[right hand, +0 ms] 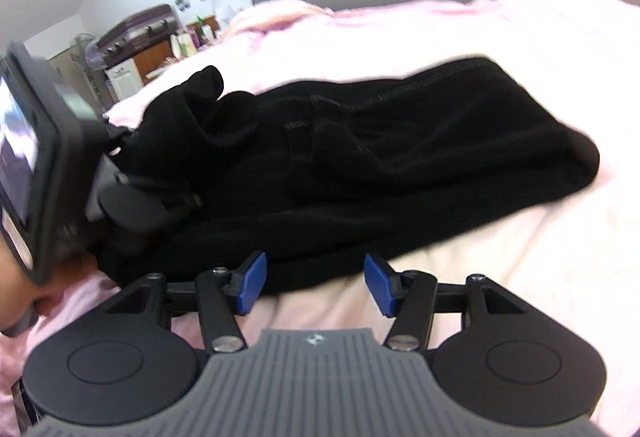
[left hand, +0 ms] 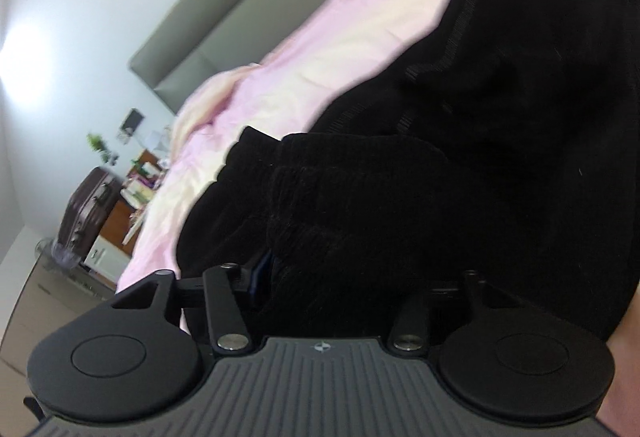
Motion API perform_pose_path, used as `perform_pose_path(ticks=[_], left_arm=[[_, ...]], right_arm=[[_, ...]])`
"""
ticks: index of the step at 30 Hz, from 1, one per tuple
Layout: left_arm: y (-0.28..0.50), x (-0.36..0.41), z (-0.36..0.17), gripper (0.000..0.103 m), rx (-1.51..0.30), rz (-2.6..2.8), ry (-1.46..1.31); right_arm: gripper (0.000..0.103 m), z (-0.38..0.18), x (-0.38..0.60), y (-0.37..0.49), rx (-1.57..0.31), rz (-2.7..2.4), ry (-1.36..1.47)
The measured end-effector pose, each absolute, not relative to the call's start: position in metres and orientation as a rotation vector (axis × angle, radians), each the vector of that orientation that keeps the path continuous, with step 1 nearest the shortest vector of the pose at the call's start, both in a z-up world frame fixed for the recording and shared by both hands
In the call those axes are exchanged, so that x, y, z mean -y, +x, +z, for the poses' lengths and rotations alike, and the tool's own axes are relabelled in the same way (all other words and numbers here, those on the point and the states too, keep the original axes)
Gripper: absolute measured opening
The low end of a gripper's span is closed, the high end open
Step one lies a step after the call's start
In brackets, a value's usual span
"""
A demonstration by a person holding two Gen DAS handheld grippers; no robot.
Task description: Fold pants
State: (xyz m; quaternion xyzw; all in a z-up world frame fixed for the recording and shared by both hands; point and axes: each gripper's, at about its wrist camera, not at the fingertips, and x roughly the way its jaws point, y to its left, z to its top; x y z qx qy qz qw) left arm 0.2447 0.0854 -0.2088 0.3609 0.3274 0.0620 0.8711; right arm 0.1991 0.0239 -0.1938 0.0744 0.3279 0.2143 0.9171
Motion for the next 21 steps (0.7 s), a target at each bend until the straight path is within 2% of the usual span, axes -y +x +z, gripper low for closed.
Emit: perform_pose_path(ticks=[3, 5, 6, 8, 13, 18, 21], left_arm=[[0.242, -0.085, -0.214, 0.063, -0.686, 0.121, 0.779], [0.241, -0.091, -0.204, 0.081, -0.699, 0.096, 0.735], [0.239, -0.095, -0.198, 0.086, -0.706, 0.072, 0.708], [0.231, -0.102, -0.184, 0.101, -0.71, 0.01, 0.642], [0.199, -0.133, -0.148, 0.103, -0.702, -0.083, 0.437], [0.173, -0.22, -0.112, 0.103, -0.679, -0.034, 0.035], [0.17, -0.281, -0.111, 0.103, -0.686, -0.011, -0.208]], right_arm=[[0.053, -0.199, -0.02, 0.206, -0.7, 0.426, 0.18], [0.054, -0.202, -0.017, 0.211, -0.711, 0.425, 0.201], [0.054, -0.203, -0.016, 0.214, -0.714, 0.424, 0.21], [0.054, -0.206, -0.015, 0.216, -0.719, 0.422, 0.221], [0.055, -0.206, -0.013, 0.218, -0.713, 0.422, 0.225], [0.056, -0.198, -0.013, 0.213, -0.68, 0.444, 0.236], [0.066, -0.181, -0.02, 0.213, -0.628, 0.493, 0.261]])
